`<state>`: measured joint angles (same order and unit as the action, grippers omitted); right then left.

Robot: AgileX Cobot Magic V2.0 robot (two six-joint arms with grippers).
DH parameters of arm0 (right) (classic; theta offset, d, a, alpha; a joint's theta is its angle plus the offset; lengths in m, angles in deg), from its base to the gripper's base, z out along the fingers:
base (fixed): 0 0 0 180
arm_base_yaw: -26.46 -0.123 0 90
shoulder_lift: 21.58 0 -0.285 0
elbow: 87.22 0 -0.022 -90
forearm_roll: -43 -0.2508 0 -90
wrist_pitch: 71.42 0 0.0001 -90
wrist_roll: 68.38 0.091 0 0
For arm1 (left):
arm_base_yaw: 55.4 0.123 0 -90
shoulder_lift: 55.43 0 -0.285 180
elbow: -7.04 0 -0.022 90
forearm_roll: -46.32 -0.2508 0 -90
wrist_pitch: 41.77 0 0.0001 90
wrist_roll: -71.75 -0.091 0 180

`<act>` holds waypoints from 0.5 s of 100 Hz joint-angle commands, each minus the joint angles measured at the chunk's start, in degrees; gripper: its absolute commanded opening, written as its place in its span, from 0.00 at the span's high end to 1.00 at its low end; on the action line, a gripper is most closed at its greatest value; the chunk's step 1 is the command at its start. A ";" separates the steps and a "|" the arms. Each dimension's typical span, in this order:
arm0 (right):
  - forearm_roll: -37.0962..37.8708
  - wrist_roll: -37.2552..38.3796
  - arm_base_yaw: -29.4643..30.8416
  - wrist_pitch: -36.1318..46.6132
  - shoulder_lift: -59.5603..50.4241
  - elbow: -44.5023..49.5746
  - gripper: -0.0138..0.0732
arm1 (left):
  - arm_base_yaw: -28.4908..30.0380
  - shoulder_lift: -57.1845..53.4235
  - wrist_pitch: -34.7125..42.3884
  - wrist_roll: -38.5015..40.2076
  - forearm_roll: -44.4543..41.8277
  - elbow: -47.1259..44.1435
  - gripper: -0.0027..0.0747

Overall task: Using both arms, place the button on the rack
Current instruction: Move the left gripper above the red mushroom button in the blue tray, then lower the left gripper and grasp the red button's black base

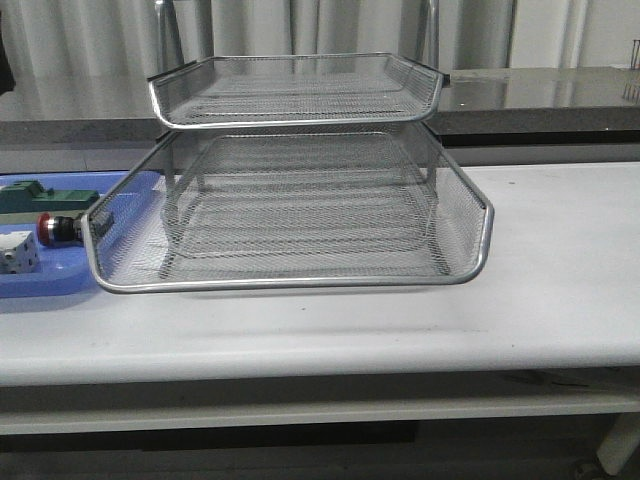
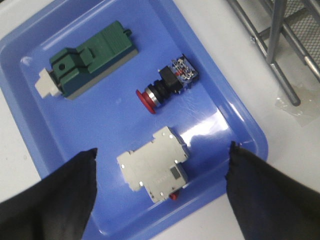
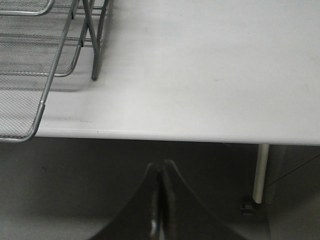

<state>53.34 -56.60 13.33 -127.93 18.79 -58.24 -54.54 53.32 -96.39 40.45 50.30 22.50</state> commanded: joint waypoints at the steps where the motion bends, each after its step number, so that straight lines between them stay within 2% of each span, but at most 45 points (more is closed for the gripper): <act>1: 1.43 -0.04 0.10 3.47 0.16 -1.81 0.92 | -1.01 1.44 0.98 -3.85 0.89 6.65 0.30; 24: 1.43 -0.04 0.10 3.47 0.16 -1.81 0.92 | -2.53 11.89 -3.04 -4.70 -1.14 18.46 0.30; 50: 1.43 -0.04 0.10 3.47 0.16 -1.81 0.92 | -3.12 20.35 -3.81 -4.84 -3.13 25.39 0.30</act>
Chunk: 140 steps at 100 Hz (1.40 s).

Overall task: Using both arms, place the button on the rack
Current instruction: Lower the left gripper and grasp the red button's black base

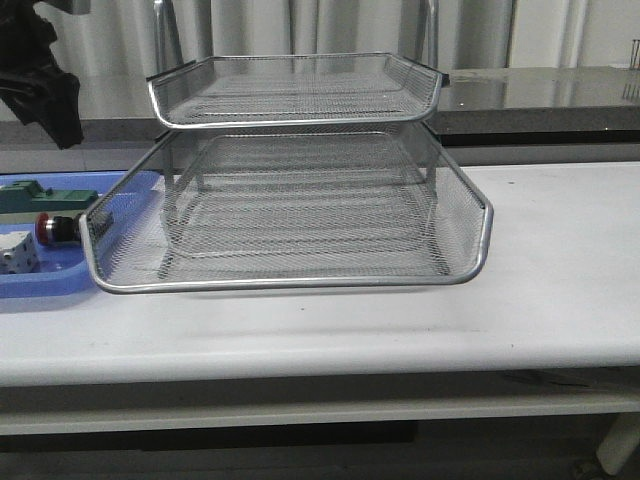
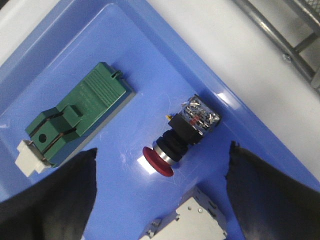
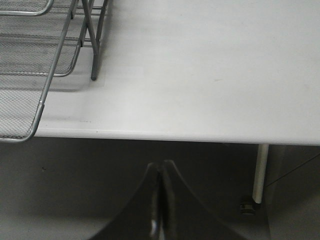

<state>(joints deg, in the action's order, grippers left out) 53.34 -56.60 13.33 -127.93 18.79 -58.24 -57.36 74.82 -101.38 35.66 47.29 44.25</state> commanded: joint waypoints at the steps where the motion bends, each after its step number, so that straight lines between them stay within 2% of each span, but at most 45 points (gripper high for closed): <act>1: 1.43 -0.04 0.10 3.47 0.16 -1.81 0.92 | -0.30 -0.82 1.18 -0.07 -0.24 3.77 0.30; 13: 1.43 -0.04 0.10 3.47 0.16 -1.81 0.92 | -0.30 2.00 1.26 -2.51 -0.27 4.41 0.30; 43: 1.43 -0.04 0.10 3.47 0.16 -1.81 0.92 | -0.30 6.72 3.29 -2.97 -0.97 4.41 0.30; 140: 1.43 -0.04 0.10 3.47 0.16 -1.81 0.92 | -0.30 10.58 6.88 -4.42 0.39 4.41 0.30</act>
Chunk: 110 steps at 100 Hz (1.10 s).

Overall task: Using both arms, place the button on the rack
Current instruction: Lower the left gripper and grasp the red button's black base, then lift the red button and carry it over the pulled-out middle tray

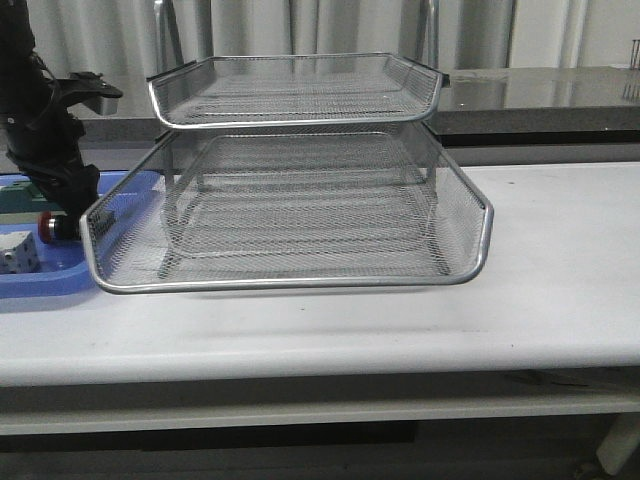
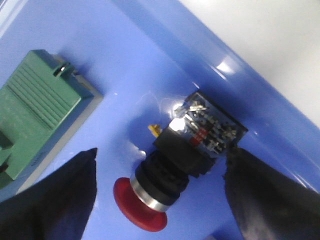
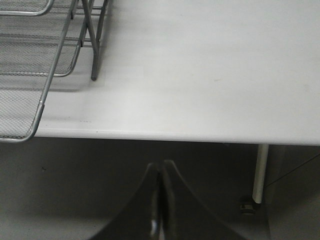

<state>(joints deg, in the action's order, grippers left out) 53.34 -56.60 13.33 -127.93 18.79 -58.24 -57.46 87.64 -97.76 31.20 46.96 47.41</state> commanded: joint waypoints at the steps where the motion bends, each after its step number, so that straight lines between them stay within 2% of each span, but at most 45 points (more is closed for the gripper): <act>1: 1.43 -0.04 0.10 3.47 0.16 -1.81 0.92 | -0.21 -2.24 3.27 0.04 0.86 1.24 0.30; 76: 1.38 -0.04 0.10 3.48 0.16 -1.81 0.92 | -0.21 -1.08 0.04 -3.04 2.11 1.24 0.32; 88: 1.38 -0.04 0.10 3.48 0.16 -1.81 0.92 | -0.21 -1.08 0.04 -3.04 2.11 1.24 0.46; 101: 1.38 -0.04 0.10 3.48 0.16 -1.81 0.92 | -0.21 -1.31 -0.04 -2.81 2.11 1.24 0.75; 110: 1.38 -0.04 0.10 3.48 0.16 -1.81 0.92 | -0.21 -2.17 -0.52 -2.81 2.11 1.24 0.89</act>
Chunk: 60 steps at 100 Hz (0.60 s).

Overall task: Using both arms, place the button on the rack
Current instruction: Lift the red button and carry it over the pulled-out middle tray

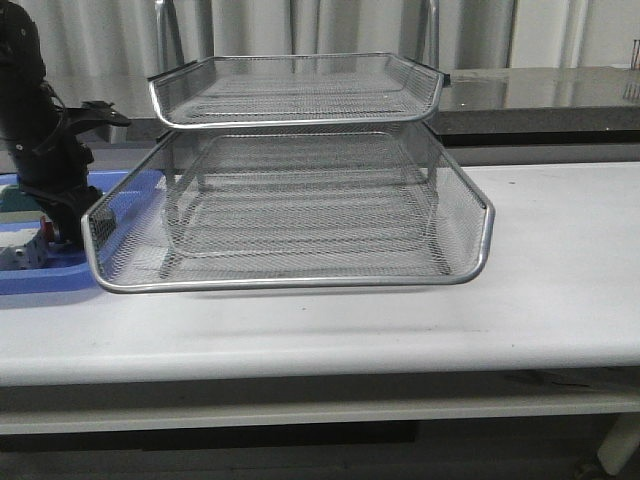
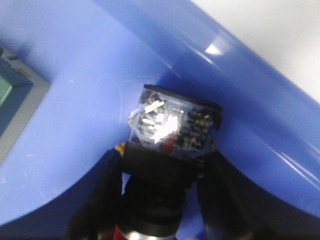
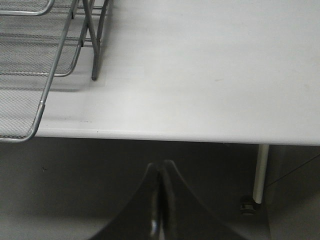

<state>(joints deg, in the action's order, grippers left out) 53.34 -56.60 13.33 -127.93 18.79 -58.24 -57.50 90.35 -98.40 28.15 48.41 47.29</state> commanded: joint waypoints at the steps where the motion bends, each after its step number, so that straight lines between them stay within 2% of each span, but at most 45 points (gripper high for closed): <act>1: 1.38 -0.04 0.10 3.48 0.16 -1.81 0.92 | -0.16 -5.10 0.11 0.23 0.55 1.36 0.90; 12: 1.38 -0.04 0.10 3.48 0.16 -1.81 0.92 | -0.16 -7.00 -0.25 0.23 0.55 1.36 0.99; 36: 1.38 -0.04 0.10 3.48 0.16 -1.81 0.92 | -0.16 -14.11 -1.78 2.87 0.55 1.36 0.99; 60: 1.38 -0.04 0.10 3.48 0.16 -1.81 0.92 | -0.16 -21.72 -10.79 5.22 0.55 1.36 0.99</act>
<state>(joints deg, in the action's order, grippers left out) 53.34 -56.60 13.33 -127.93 18.79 -58.24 -57.50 75.13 -107.09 31.45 48.31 47.12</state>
